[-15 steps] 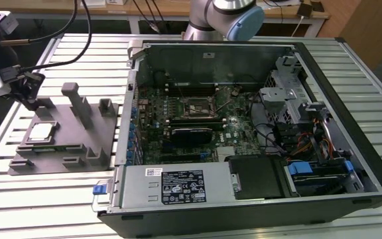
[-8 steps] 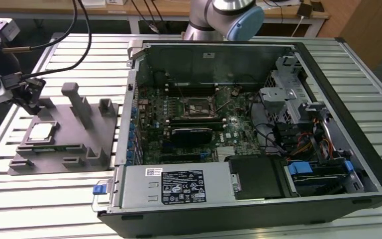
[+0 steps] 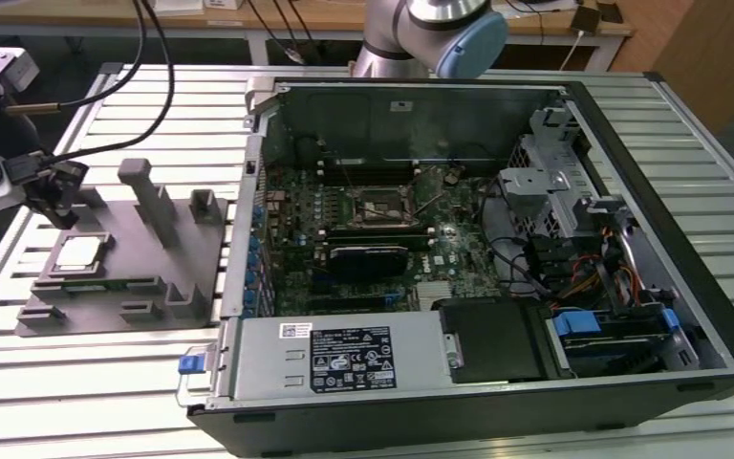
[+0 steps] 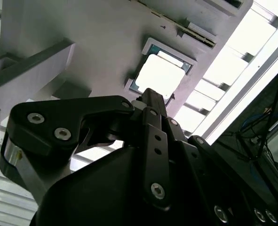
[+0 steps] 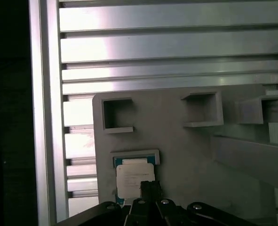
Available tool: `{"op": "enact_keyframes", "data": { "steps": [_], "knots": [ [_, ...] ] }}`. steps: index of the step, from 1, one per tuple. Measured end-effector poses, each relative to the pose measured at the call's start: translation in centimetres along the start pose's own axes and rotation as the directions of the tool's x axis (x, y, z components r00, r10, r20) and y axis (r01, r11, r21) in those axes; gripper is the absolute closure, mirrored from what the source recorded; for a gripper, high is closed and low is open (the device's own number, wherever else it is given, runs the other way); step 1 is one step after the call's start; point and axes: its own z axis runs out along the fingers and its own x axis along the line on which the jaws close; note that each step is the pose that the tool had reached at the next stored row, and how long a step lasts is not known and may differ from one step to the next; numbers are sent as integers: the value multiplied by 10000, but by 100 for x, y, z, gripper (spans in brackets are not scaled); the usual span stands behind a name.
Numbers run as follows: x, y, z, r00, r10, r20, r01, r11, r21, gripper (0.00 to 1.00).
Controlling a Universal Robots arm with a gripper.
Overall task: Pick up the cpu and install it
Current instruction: 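Pick up the cpu and move it towards the insertion slot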
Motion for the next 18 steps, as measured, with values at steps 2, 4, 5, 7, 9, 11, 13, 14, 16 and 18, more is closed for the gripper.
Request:
{"op": "enact_keyframes", "data": {
  "steps": [2, 4, 5, 7, 9, 11, 13, 14, 16, 18],
  "knots": [
    [7, -17, 27, 10000, -4, -2, 4, 10000, 1, 89],
    [11, -33, 55, 10000, -5, 0, 5, 10000, -1, 89],
    [12, -41, 69, 10000, -6, 1, 6, 10000, -1, 89],
    [13, -55, 98, 10000, -7, -1, 7, 10000, 0, 89],
    [15, -65, 133, 10000, -8, -2, 8, 10000, 0, 89],
    [16, -72, 169, 10000, -12, -3, 12, 10000, 0, 89],
    [17, -74, 203, 10000, -35, -5, 35, 10000, 0, 89],
    [18, -75, 217, 10000, -54, -6, 54, 10000, -1, 89],
    [21, -77, 241, 9999, -100, -7, 100, 9999, -3, 89],
    [29, -78, 261, 9999, -163, -11, 163, 9999, -4, 89]
  ]
}}
